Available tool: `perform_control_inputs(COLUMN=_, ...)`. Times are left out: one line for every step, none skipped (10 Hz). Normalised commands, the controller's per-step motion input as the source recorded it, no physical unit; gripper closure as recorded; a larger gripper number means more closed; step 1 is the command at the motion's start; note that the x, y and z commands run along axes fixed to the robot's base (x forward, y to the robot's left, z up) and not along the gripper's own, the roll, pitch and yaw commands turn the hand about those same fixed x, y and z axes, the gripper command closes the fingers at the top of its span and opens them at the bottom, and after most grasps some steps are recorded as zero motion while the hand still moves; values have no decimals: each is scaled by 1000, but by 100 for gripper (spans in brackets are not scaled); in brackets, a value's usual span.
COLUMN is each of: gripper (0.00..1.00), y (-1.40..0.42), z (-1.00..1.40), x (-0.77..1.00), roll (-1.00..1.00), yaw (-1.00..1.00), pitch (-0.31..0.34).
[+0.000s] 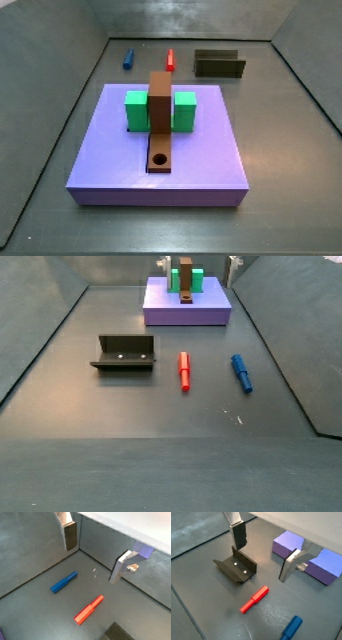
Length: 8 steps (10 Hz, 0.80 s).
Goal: Pick up the blue object. Move up. Place the blue object on the fixture. Regrasp the blue object. Move to above the board. Insert the blue object.
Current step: Pick up the blue object.
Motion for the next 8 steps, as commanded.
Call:
perform_control_inputs(gripper=0, y=0, z=-100, x=0, roll=47, yaw=0, pitch=4)
perform_control_inputs(gripper=0, y=0, z=-143, x=20, roll=63, yaw=0, pitch=140)
perform_control_inputs(gripper=0, y=-74, z=-140, x=120, roll=83, yaw=-3, pitch=99)
perform_control_inputs(gripper=0, y=-120, z=-220, x=134, roll=96, yaw=-34, pitch=100)
perform_control_inputs(gripper=0, y=-200, z=-394, x=0, roll=171, yaw=-17, pitch=20)
perform_control_inputs(gripper=0, y=-137, z=-420, x=0, roll=0, yaw=0, pitch=-44)
perform_control_inputs(gripper=0, y=-43, z=-531, x=-120, roll=0, yaw=-46, pitch=-51)
perform_control_inputs(gripper=0, y=0, z=-697, x=-603, roll=-37, yaw=0, pitch=-43)
